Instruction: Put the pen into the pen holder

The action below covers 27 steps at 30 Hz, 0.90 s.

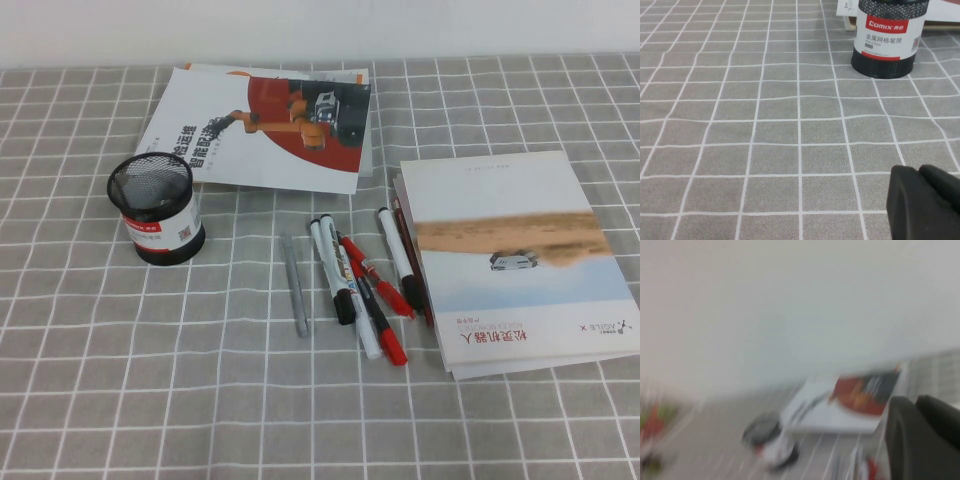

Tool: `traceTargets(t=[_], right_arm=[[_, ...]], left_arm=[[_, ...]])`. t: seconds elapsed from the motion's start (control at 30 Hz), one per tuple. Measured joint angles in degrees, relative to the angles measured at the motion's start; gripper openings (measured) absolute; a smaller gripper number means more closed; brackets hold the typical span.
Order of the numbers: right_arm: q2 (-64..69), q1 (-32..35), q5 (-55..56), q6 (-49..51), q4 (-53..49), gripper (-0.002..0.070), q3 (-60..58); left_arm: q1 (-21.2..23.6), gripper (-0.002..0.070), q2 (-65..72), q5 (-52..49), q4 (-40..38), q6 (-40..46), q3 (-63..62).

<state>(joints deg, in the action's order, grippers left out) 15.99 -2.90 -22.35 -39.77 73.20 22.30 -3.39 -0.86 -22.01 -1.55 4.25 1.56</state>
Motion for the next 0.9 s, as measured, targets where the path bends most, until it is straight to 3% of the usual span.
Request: traceTargets(t=[0.23,0.37,0.6,0.9], right_arm=[[29.7,0.0,-31.2,12.0,-23.5,-0.0013,26.4],[41.3,-1.9,-42.5,21.1,-39.0,-0.0013,37.5],[55.1,-14.7,-48.5,39.8,-66.8,-0.0012,49.2],[73.4,-26.8,-48.6,49.5,-79.8,-0.0012,59.8]], left_arm=[[0.0,-0.0003,0.0,0.0,0.0,0.0,0.0],[0.0,-0.0003,0.0,0.0,0.0,0.0,0.0],[0.0,-0.0003,0.0,0.0,0.0,0.0,0.0],[0.0,-0.0003,0.0,0.0,0.0,0.0,0.0]])
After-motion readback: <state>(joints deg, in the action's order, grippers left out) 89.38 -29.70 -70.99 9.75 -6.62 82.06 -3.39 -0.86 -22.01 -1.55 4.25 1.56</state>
